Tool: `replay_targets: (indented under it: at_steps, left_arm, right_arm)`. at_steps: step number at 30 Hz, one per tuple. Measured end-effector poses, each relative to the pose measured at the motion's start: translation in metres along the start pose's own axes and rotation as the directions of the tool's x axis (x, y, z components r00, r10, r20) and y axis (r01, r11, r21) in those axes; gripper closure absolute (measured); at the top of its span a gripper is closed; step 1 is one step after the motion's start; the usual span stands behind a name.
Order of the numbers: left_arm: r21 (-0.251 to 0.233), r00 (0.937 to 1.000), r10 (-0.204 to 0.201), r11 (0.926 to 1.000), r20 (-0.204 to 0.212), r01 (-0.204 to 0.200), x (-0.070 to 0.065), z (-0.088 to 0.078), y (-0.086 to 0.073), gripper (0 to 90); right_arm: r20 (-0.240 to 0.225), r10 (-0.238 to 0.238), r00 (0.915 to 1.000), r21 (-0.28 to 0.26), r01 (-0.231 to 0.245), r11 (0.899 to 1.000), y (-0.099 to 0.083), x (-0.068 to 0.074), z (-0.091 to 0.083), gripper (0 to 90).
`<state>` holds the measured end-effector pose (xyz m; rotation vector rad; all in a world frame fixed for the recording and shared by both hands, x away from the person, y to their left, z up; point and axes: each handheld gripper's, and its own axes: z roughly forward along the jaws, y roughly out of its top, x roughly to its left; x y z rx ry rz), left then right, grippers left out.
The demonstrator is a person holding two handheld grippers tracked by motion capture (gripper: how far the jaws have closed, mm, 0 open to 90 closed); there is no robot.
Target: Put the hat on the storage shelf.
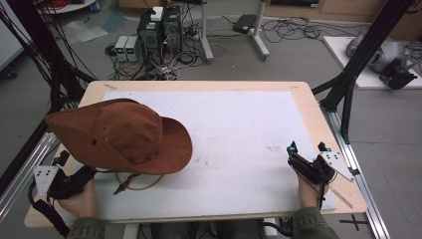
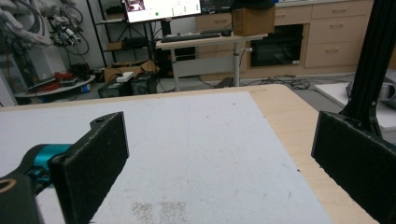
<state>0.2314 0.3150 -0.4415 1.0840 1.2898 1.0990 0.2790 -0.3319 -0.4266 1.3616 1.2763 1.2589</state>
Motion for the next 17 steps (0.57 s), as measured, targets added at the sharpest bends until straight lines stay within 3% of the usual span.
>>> replay_targets:
  at_steps: [17]
  left_arm:
    - [0.001,1.0000,-0.001,1.0000,0.002,0.001,0.0007,0.0011,-0.0001,15.0]
  right_arm:
    - [-0.007,-0.008,0.9999,0.012,0.008,1.000,-0.0026,0.0014,0.0016,3.2]
